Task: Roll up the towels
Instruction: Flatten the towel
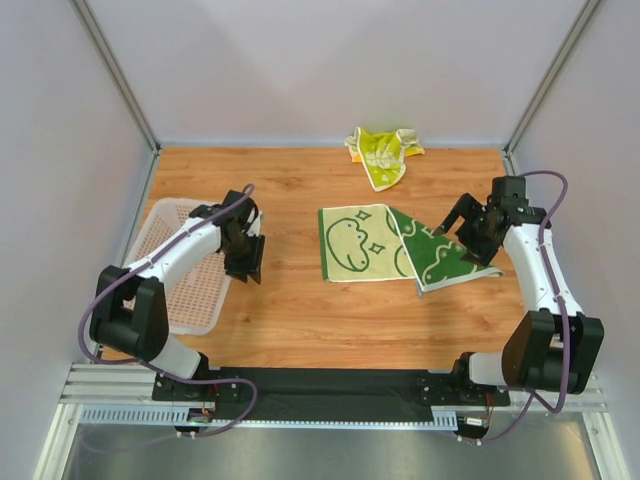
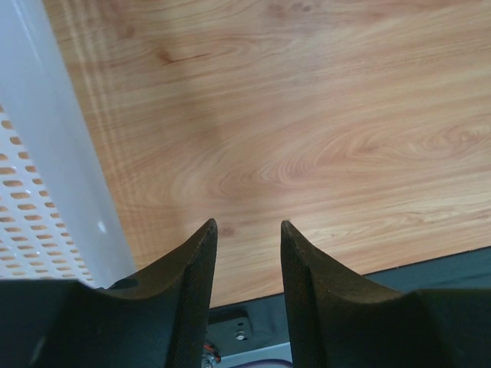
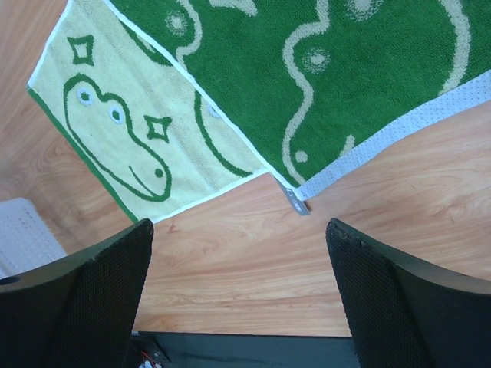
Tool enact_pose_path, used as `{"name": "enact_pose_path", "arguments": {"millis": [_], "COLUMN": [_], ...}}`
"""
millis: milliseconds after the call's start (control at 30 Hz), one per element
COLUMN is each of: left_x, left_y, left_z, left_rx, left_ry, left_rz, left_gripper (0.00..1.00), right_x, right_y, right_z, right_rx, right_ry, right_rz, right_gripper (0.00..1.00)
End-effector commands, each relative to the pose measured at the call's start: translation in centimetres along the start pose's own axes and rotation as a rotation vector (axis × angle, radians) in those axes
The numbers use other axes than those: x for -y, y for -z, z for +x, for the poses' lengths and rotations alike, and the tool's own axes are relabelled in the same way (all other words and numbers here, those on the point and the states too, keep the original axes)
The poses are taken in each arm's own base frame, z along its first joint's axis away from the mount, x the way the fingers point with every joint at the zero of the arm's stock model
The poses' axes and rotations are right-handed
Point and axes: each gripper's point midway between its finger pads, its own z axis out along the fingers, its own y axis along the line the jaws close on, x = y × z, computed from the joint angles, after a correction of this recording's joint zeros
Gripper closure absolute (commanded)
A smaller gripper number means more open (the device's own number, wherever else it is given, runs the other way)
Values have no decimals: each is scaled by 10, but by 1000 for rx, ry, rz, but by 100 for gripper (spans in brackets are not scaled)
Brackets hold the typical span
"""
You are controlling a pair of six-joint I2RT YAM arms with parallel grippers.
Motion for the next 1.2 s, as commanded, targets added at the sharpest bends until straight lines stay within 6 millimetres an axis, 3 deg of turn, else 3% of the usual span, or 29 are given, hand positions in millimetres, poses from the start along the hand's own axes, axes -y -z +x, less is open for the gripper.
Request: {"name": "enact_pose_path", "arguments": {"millis": [0,167,200,267,300,433,700,1167], "left_x": [-4,39,51,74,87,121,144,156], "left_y": [12,13,16,6,8,-16,-62,-88], "left_z": [-2,-12,-21,-20,-29,-37,-50,-57], "left_rx": [38,77,98,63,78,33,-44,-33], "left_ry": [-34,-121,-145,-176,-183,-223,-247,-222], "left_rz": [-18,25,42,76,102,148,153,151], "left_gripper": [54,44,39,34,33,29,25,25], "right_x": [-6,5,4,4,8,13,22,19], "right_y": [5,-5,-11,-20,-24,-32,-39,-51], "right_z": [-5,13,25,35,41,44,48,37], "right_rx": [14,-14,-34,-62,-78,-84,-106,-133], "right_ry": [52,143,185,209,215,273,379,442], "right_rz": [10,148,167,179,194,248,331,376], "right_gripper": [5,6,5,6,6,6,7,8]}}
